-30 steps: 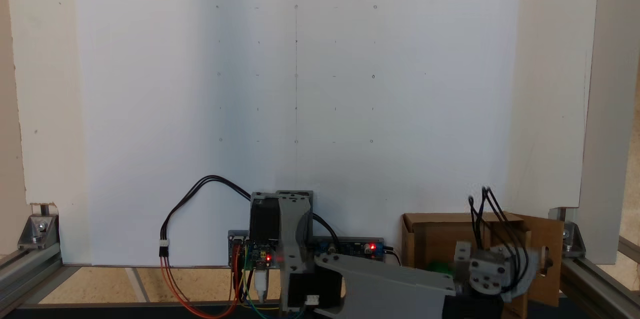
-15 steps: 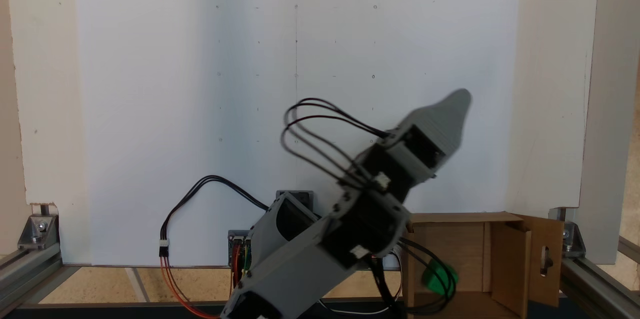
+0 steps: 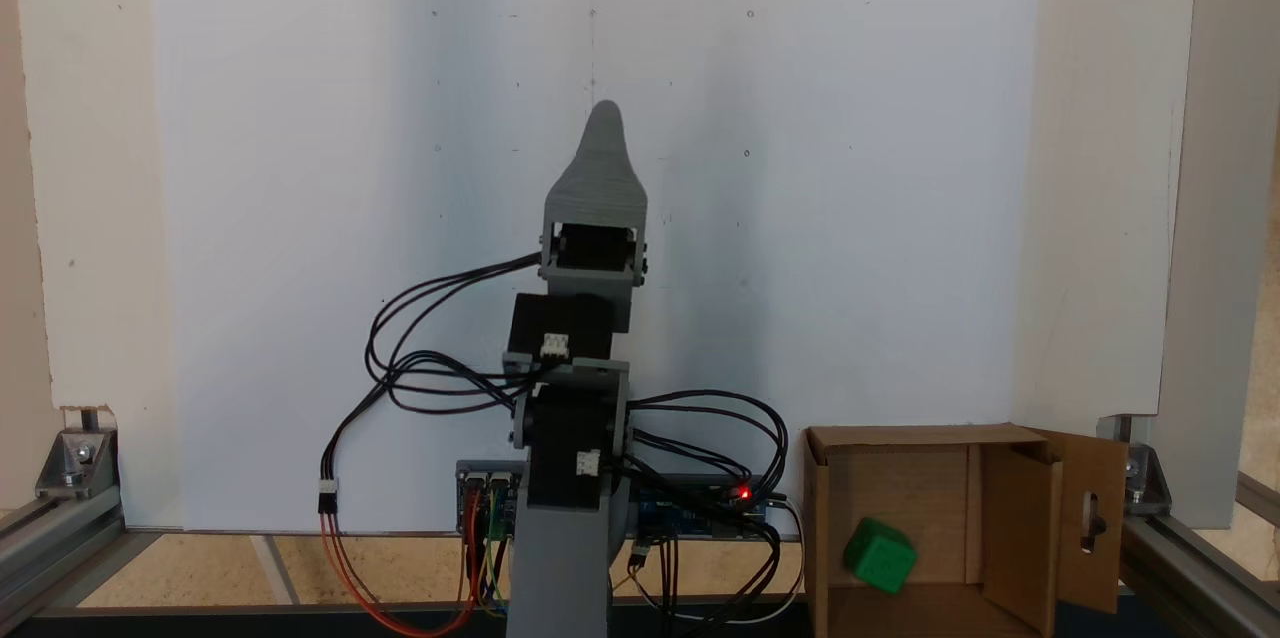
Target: Grasp a green dice and put it in the bin.
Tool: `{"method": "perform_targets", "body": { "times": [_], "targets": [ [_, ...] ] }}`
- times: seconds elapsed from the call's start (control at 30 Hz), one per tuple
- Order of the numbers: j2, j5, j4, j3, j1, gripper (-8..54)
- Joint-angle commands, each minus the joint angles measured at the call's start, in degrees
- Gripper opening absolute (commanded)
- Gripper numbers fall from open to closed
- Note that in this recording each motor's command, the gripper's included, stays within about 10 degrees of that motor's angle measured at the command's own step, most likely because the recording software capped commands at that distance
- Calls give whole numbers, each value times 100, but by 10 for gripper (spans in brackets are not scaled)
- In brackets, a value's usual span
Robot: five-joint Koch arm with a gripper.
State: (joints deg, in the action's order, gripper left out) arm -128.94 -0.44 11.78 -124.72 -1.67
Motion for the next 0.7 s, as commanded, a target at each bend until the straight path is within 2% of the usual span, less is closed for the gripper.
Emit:
{"method": "perform_targets", "body": {
  "times": [0.0, 0.67],
  "targets": [
    [-422, 220, -956, 0, 97, 455],
    [-686, 105, -5799, -2848, -70, 432]
  ]
}}
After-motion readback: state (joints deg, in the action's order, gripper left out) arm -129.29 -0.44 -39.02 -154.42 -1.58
